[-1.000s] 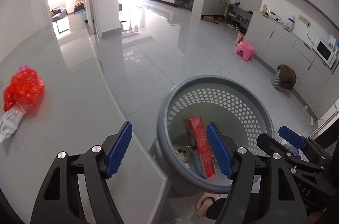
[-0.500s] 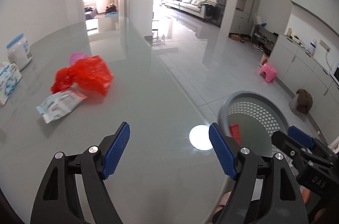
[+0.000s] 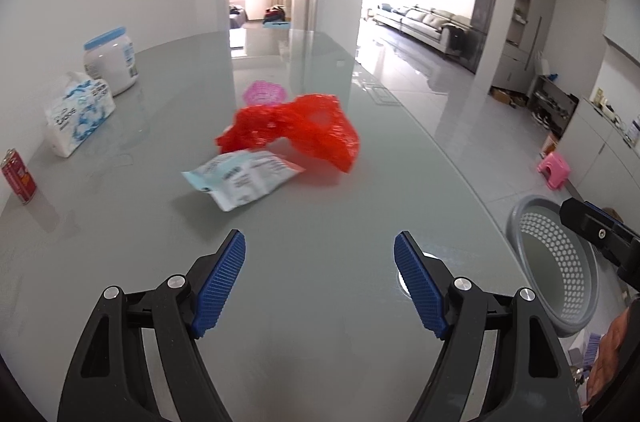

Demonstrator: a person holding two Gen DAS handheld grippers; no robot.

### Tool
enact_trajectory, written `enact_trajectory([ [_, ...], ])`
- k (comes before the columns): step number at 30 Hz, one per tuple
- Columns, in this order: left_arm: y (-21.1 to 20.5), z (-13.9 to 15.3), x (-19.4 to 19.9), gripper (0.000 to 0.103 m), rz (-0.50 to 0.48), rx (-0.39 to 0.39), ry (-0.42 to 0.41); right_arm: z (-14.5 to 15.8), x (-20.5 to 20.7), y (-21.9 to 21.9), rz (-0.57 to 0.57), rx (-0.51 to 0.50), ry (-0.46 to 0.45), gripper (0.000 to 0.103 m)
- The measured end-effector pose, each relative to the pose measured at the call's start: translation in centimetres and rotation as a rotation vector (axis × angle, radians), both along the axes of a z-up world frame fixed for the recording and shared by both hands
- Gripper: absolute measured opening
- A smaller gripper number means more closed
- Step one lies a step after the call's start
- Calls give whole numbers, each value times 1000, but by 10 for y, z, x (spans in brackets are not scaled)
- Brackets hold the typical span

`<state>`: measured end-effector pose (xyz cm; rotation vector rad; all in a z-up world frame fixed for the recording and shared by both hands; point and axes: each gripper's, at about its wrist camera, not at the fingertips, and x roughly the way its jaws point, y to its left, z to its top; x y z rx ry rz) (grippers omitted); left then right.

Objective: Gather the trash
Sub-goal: 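Move both open tools back over the red bag and wipes packet, then grasp the red plastic bag with the right tool while the left tool grasps the wipes packet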

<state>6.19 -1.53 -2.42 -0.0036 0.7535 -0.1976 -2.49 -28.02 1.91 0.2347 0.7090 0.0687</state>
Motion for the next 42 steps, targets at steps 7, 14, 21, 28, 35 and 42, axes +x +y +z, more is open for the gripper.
enact_trajectory([
  [7,34,0,13,75,75,-7,-6,1,38,28,77,-6,8,76],
  [14,63,1,32,75,145,-12,-13,-5,81,55,159,-5,24,76],
  [21,82,-4,51,75,197,-17,-4,-13,129,81,245,-8,46,76],
  [28,90,-11,71,75,209,-11,8,-24,168,102,303,-22,60,77],
  [35,93,-14,82,75,191,-4,12,-36,194,125,343,-47,70,82],
  [42,97,-15,86,75,181,-12,15,-46,211,148,351,-143,67,84],
])
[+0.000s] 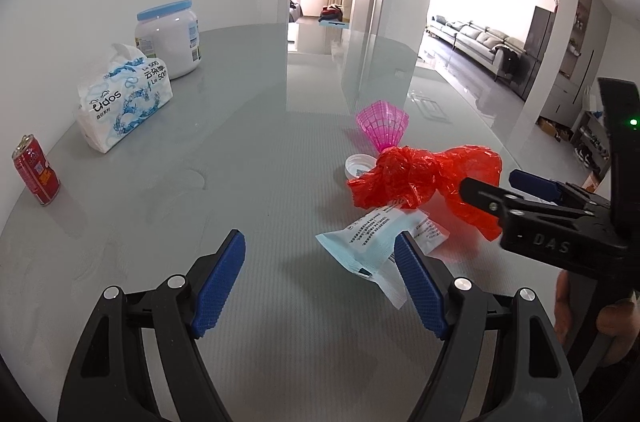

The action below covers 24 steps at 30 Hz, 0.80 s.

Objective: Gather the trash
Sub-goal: 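Grasp the red plastic bag with the right tool while the left tool grasps the wipes packet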

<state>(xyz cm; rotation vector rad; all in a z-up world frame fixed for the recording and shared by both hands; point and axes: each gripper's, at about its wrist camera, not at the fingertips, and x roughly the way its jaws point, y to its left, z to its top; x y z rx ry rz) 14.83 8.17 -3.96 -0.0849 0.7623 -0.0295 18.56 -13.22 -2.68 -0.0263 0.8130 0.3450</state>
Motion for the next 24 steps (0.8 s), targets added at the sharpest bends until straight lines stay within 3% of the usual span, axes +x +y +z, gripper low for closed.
enact_trajectory([
  [8,2,-2,2,75,-11,-16,7,-17,15,7,-4,-48,21,81],
  [9,2,-3,2,75,-12,-19,10,-19,15,7,-4,-48,22,77],
  [11,2,-4,2,75,-16,-23,14,-21,16,8,-1,-58,35,57],
  [17,-1,-4,2,75,-30,-24,16,-20,10,8,12,-58,33,29],
  [24,-8,-3,2,75,-74,-10,22,-7,-6,-8,-22,37,16,20],
])
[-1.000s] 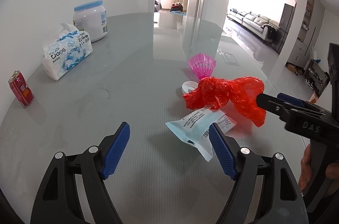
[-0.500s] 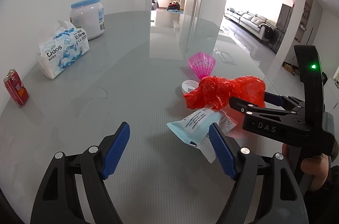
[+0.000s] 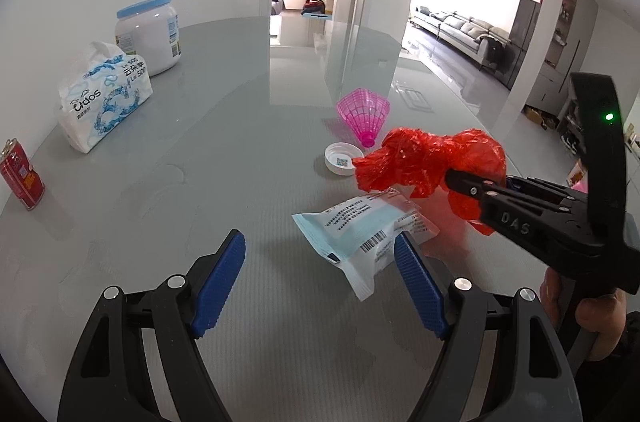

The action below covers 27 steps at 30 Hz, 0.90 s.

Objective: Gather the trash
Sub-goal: 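Grasp the red plastic bag with the right tool while the left tool grasps the wipes packet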

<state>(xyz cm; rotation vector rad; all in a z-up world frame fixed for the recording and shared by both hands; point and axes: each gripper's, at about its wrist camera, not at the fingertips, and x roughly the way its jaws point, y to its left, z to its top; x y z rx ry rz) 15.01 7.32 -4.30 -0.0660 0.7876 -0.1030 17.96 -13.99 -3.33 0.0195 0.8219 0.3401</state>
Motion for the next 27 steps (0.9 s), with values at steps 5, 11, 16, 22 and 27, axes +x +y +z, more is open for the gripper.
enact_trajectory([
  [5,-5,3,2,76,-47,11,-10,14,-16,-24,-64,91,-12,19],
  [11,-11,7,10,77,-132,30,-20,20,-50,-58,-142,164,-1,19],
  [16,-20,1,19,78,-211,70,-10,21,-89,-83,-212,213,6,19],
  [22,-26,-12,32,79,-293,70,17,19,-130,-104,-278,216,26,19],
  [27,-26,-27,44,79,-328,73,66,20,-156,-112,-302,217,38,19],
])
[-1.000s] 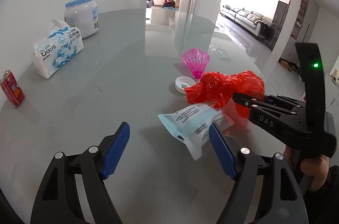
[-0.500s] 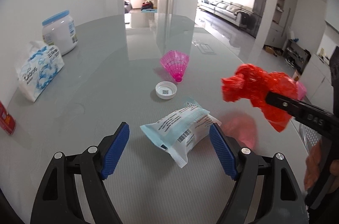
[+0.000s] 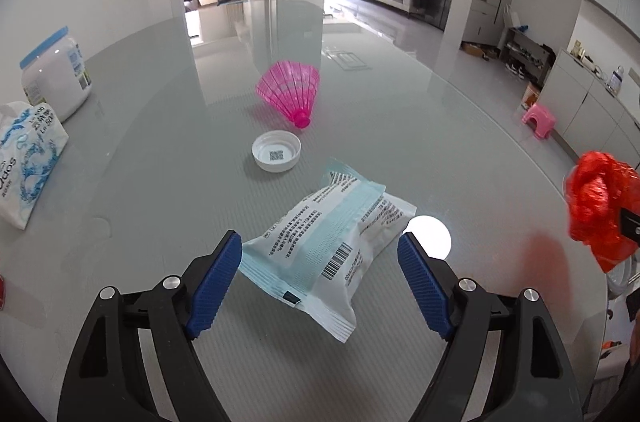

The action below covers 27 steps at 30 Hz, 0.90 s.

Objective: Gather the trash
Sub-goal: 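Grasp the red plastic bag with the right tool while the left tool grasps the wipes packet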

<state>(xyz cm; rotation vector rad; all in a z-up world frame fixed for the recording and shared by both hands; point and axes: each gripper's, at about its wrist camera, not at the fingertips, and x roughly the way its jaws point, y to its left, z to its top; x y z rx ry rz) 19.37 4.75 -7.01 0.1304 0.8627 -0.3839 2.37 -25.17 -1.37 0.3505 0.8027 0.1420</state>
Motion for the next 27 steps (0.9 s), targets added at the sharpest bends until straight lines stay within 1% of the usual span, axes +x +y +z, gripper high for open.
enact_trajectory([
  [6,-4,-10,8,79,-22,21,14,4,-18,-1,-4,25,-17,19],
  [10,-6,-19,12,79,-29,22,48,8,-27,1,1,16,-30,19],
  [13,-5,-19,11,77,-26,20,44,10,-31,1,-2,9,-32,19],
  [16,-5,-18,10,73,-19,0,47,9,-36,-3,-9,11,-31,19],
  [18,-6,-18,8,66,-11,-13,55,8,-36,-3,-13,14,-29,19],
  [19,-7,-18,6,64,-8,-18,59,9,-34,-2,-15,15,-29,19],
  [21,-9,-18,3,57,-2,-18,53,7,-35,-2,-19,17,-27,19],
  [27,-13,-13,-13,47,27,-45,52,2,-42,-9,-30,26,-24,19],
])
